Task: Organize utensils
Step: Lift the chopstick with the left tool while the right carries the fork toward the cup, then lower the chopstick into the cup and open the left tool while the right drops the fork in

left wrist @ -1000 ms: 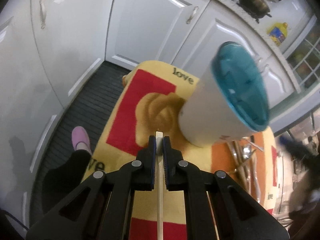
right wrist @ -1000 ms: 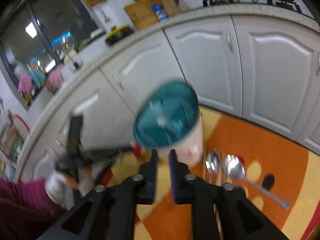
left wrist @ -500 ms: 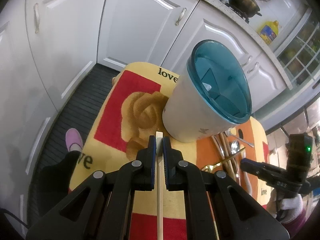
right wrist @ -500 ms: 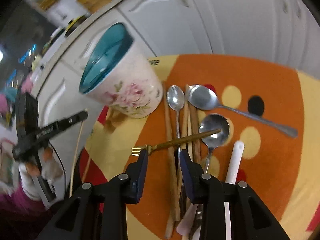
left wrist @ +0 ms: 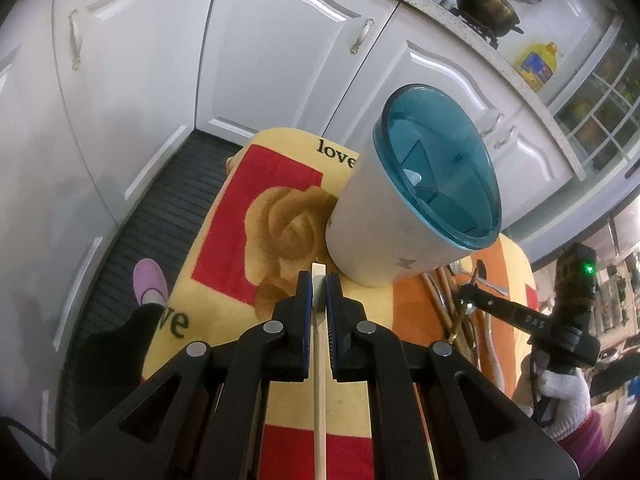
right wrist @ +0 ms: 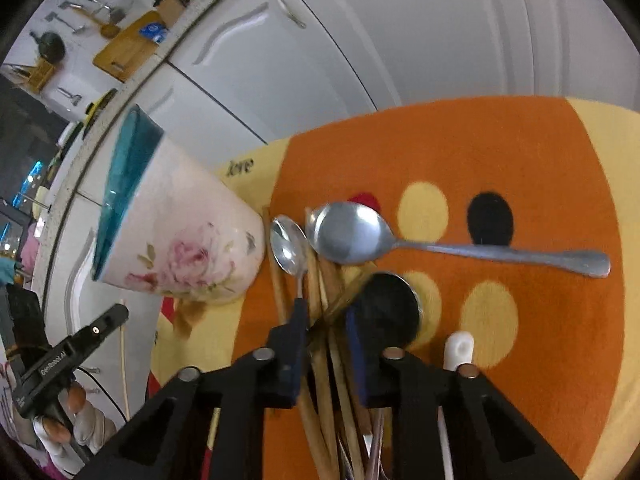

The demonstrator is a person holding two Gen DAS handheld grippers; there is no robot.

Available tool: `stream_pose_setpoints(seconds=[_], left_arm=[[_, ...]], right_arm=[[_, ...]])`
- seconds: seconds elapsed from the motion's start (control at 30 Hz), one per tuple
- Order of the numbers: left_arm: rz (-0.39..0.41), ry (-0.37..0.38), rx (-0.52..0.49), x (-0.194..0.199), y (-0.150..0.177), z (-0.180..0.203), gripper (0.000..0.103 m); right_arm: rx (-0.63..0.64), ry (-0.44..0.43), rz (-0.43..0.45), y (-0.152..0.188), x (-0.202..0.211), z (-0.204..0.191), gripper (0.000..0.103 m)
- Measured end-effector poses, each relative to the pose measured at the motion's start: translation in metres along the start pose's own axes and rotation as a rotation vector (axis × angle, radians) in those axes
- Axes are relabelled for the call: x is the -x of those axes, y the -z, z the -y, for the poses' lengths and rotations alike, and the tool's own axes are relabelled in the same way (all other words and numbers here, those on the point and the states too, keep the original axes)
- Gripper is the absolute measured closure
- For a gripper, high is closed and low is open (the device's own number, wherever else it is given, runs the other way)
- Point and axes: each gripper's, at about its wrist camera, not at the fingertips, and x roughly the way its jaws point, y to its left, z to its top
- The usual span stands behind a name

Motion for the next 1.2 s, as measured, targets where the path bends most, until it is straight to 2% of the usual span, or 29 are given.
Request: stream_pose_setpoints(seconds=[0.2,0.33,0.53,0.73,0.97,1.2], left_arm=[[0.033,0.025,0.002,0.020,-0.006,0.001,0.098],[0.081,0.054,-0.010,0.044,-0.019,0.007,0.098],[0.162,0.103,-0.047,0.079,-0.053,0.021,0.098],[0.255,0.103,-0.091,0.086,-0.095,0.043,0.098],[0.299,0.123,-0.111,0.063,-0.134,0.061,0.098],[0.423,0.119,-0.118,0.047,-0.167,0.072,0.098]], right_arm=[[0.088,-0.034,0.033,0.004,0.025,-0.021,0.094],[0.161,-0.067,0.081,0.003,0.056,-0.043,0.096],[0.267,-0.133,0.169,-0.011,0.103,-0.082,0.096],[0.345,-0.160,0.250,-0.032,0.135,-0.111,0.096],[0.397,-0.134,0.306,-0.059,0.132,-0.135,0.096],[0.453,-0.055,0.311,-0.077,0.099,-0.154,0.096]])
